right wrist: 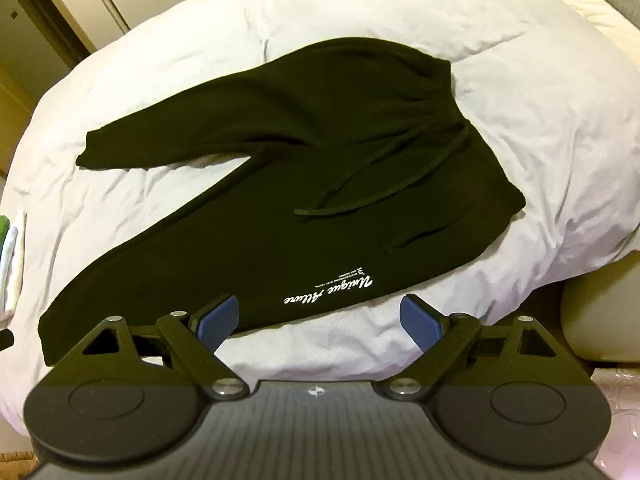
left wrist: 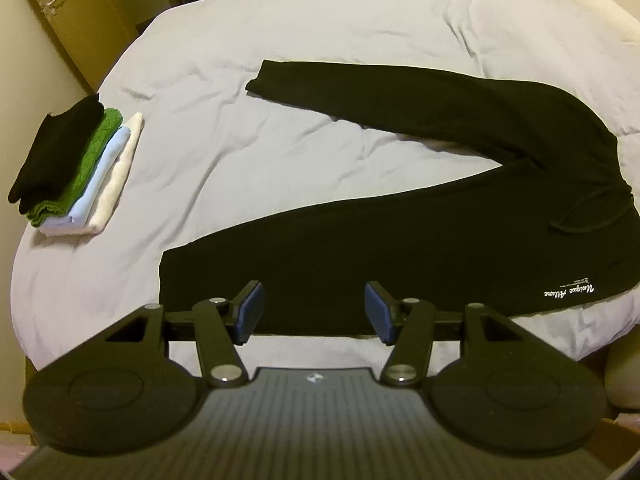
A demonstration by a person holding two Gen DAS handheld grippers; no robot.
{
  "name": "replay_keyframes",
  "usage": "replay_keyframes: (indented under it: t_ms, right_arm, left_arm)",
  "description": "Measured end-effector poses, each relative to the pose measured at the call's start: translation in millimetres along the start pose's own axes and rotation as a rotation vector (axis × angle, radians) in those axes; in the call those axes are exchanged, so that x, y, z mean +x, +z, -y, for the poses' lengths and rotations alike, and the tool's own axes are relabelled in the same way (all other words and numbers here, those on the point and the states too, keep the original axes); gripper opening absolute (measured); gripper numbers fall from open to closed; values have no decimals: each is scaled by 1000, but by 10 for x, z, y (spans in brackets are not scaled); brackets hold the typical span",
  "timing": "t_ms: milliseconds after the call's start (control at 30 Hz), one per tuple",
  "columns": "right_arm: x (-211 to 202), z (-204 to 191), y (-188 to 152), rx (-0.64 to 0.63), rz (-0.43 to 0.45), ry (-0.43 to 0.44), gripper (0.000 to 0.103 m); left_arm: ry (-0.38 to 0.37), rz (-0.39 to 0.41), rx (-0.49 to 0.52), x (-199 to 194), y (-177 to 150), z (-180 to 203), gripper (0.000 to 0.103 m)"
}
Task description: Fold clothes
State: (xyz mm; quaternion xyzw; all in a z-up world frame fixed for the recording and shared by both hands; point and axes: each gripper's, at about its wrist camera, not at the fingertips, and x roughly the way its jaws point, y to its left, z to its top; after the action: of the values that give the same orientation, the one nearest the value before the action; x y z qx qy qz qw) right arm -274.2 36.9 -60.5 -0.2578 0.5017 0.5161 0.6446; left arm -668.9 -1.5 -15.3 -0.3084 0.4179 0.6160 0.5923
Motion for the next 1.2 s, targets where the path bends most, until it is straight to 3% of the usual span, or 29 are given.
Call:
replay_keyframes:
  t_ms: [733, 1033, 1200]
  right_arm:
    - [-6, -63, 95, 36, -1, -25, 90]
    - [340, -260, 330, 97, -61, -62, 90]
    - [465, -307, 530, 141, -51, -85, 90]
  left_arm:
    - [-70, -2, 88, 103, 143, 103, 60]
    - [-151, -24, 155, 524, 646, 67, 60]
    - [-195, -15, 207, 791, 971, 133, 60]
